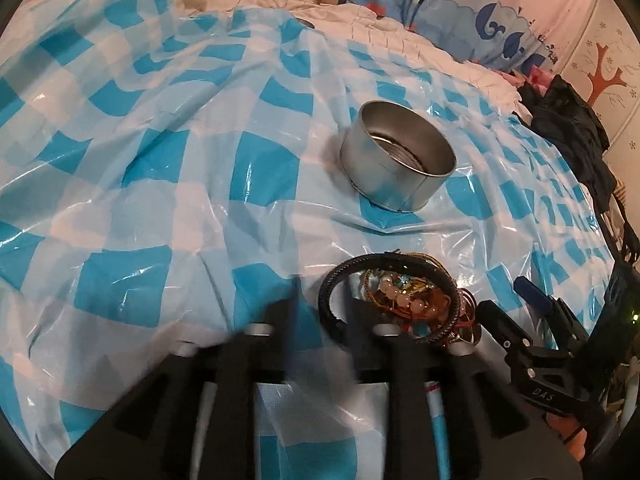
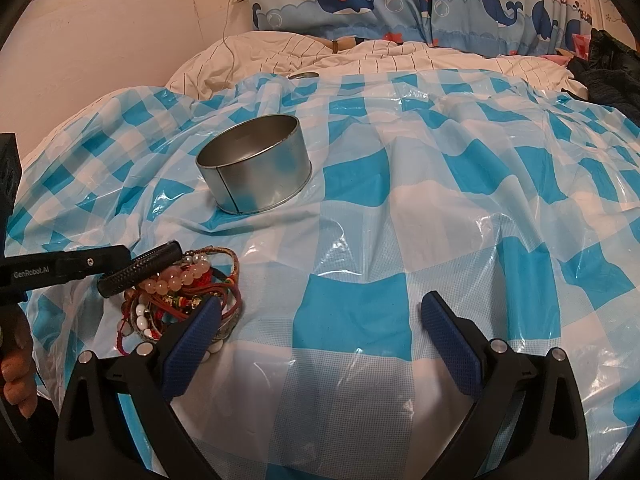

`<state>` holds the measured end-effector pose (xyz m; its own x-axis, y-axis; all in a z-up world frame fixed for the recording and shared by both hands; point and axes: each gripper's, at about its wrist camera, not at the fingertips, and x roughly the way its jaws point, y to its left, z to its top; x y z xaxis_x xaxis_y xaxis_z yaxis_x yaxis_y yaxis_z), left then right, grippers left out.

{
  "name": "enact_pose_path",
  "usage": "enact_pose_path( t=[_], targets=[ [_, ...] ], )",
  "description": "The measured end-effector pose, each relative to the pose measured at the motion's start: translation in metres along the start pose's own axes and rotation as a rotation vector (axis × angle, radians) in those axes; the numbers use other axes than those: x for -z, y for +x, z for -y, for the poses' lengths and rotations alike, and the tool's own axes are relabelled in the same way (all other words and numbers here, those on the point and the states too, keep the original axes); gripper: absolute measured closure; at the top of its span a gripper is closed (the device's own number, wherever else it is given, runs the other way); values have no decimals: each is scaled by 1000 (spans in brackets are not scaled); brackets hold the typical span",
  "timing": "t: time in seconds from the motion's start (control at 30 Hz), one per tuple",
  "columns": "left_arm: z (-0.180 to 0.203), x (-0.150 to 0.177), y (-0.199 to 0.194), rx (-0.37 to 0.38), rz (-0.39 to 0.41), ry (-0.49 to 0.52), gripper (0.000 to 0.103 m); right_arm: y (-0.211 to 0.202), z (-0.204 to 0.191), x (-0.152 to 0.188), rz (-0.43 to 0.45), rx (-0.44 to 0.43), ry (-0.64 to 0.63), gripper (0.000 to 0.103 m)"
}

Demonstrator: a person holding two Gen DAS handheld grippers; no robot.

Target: Organize jewelry

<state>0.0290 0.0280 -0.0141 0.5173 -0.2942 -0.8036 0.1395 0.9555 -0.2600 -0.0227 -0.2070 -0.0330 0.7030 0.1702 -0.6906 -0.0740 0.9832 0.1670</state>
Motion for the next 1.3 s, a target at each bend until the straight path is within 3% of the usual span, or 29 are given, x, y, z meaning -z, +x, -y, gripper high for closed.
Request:
enact_pose_path(
  t=[0.07, 0.27, 0.87, 1.03, 1.13, 1.17, 1.3],
  targets=[
    [-2, 0, -1, -19, 16, -14, 50, 0, 0, 0, 0, 0, 0, 7],
    [4, 2, 12, -6, -22, 3, 50, 0, 0, 0, 0, 0, 0, 7],
    [11, 4, 16, -28, -23, 37, 50, 0, 0, -1, -2, 0, 1, 7],
    [13, 5, 15, -31, -20, 65, 60, 0, 0, -1, -2, 0, 1, 7],
    [15, 6, 15, -58, -20, 94, 85, -1, 0, -1, -3, 0, 1, 7],
    [16, 6, 14, -57, -17, 99, 98, -1, 0, -1, -3, 1, 1, 7],
    [11, 2, 0, 39, 19, 59, 98, -1, 0, -2, -4, -1, 1, 7]
  ],
)
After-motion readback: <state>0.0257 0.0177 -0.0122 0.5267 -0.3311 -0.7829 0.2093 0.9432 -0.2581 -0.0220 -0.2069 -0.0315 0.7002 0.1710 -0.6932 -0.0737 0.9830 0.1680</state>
